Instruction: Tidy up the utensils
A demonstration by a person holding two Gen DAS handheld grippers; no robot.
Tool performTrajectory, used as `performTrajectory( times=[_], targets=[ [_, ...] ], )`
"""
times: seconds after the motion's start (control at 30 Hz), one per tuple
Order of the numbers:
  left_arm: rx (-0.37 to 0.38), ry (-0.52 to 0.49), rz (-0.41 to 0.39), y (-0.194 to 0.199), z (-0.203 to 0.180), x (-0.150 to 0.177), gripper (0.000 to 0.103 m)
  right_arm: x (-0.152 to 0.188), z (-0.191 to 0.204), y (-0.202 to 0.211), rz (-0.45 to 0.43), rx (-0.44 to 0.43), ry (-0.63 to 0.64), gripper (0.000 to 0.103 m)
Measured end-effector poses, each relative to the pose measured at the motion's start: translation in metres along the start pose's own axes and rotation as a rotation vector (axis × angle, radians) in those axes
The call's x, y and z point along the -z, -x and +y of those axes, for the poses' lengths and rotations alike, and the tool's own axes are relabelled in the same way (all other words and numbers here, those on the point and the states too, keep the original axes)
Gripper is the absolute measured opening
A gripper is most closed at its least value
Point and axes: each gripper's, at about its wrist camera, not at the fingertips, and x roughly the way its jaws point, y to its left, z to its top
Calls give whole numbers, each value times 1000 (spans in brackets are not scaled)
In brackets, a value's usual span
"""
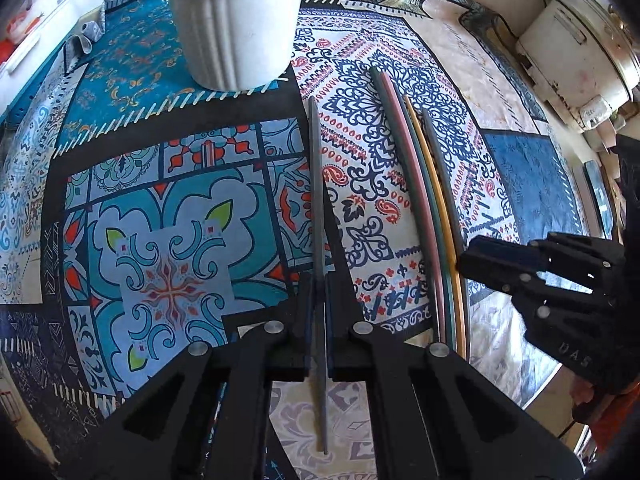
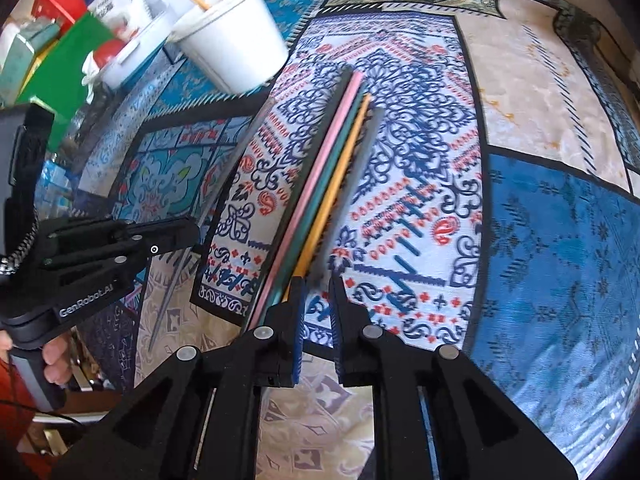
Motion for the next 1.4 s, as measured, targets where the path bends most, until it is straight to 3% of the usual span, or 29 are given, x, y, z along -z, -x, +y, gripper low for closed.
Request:
performTrajectory(
  times=[0.07, 0.3, 0.53, 0.57, 1.0, 1.4],
  targets=[
    [-7, 3, 0, -1, 1, -4, 4, -3, 6, -3, 6, 15, 34, 21],
    [-8, 0, 8, -8, -2, -28, 6, -5, 15, -7, 11, 83, 131, 21],
    [-10, -17, 16, -14, -6, -48, 7, -10, -19, 3, 30, 163, 124, 21],
    [-11, -19, 17, -15, -6, -49, 7, -10, -26, 3, 33, 168, 116, 14],
    [20, -21, 28, -23, -4, -75, 9, -40, -52, 2, 38, 67, 9, 12],
    [7, -53, 25, -26, -13, -83, 9, -26, -47, 8, 29, 121, 9, 12]
  ],
)
